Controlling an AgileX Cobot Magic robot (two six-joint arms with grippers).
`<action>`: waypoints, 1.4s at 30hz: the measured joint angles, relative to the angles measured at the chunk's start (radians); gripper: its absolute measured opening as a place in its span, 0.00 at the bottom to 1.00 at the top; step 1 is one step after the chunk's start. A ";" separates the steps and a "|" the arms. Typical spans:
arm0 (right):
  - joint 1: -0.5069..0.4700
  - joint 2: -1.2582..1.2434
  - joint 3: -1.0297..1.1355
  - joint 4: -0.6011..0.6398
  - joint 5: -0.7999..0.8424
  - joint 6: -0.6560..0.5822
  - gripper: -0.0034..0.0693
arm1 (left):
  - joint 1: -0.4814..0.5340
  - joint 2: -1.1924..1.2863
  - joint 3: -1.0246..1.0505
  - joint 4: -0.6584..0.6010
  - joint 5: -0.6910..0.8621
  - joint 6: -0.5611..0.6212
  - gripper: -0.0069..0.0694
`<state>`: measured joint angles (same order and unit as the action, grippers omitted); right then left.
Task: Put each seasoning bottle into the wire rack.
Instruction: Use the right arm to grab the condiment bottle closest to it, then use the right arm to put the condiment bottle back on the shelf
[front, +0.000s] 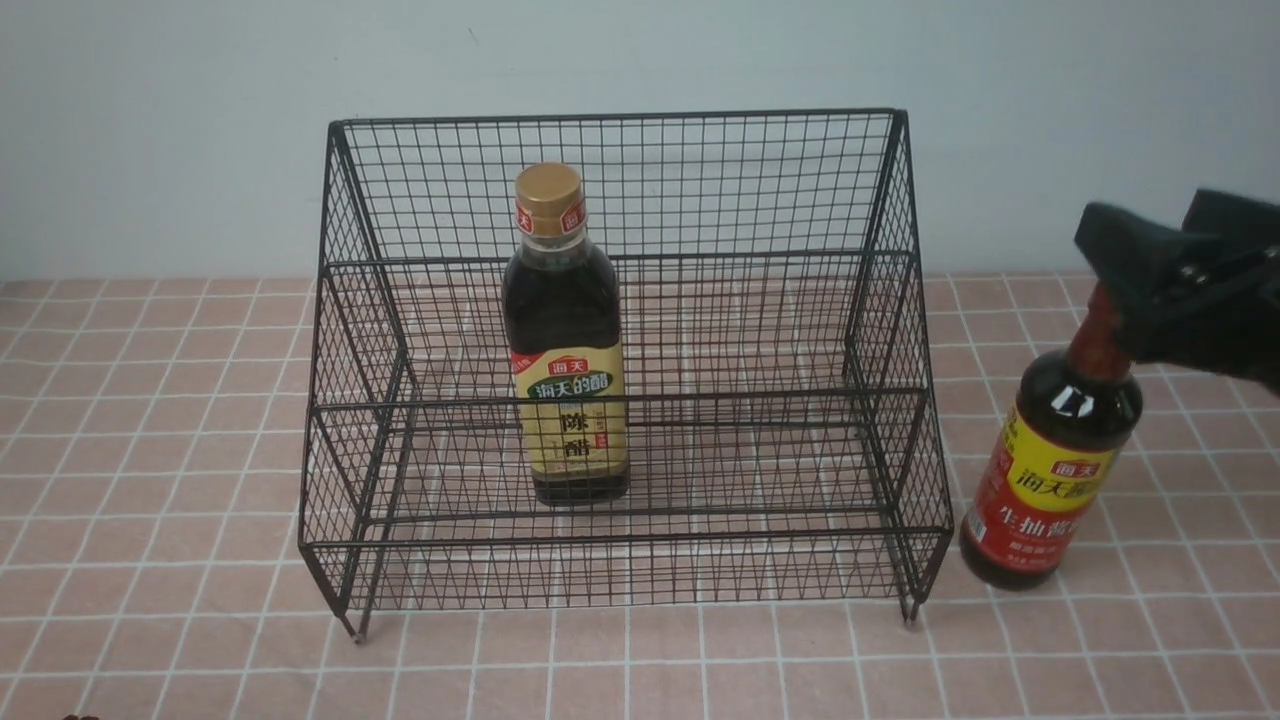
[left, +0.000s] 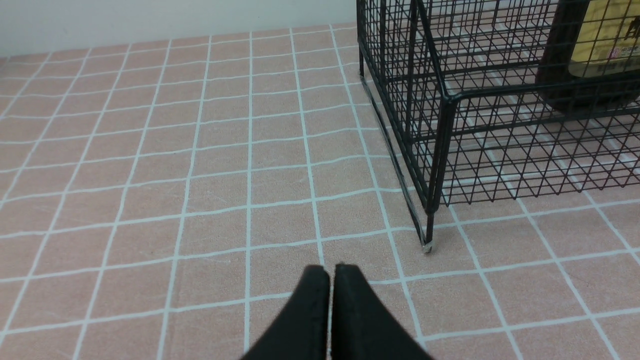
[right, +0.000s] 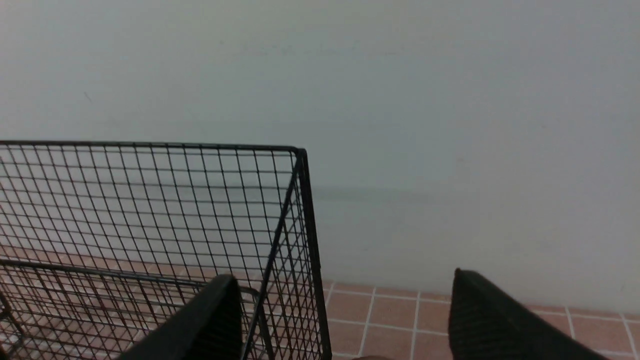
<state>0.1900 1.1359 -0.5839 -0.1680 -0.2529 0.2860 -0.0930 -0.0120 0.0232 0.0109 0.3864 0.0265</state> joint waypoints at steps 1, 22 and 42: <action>0.000 0.013 0.000 0.004 -0.006 -0.002 0.76 | 0.000 0.000 0.000 0.000 0.000 0.000 0.08; 0.000 0.174 -0.013 0.010 -0.006 -0.089 0.42 | 0.000 0.000 0.000 0.000 0.000 0.000 0.08; 0.090 0.096 -0.572 0.015 0.204 -0.149 0.42 | 0.000 0.000 0.000 0.000 0.000 0.000 0.08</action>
<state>0.2804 1.2318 -1.1561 -0.1534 -0.0492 0.1367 -0.0930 -0.0120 0.0232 0.0109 0.3864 0.0265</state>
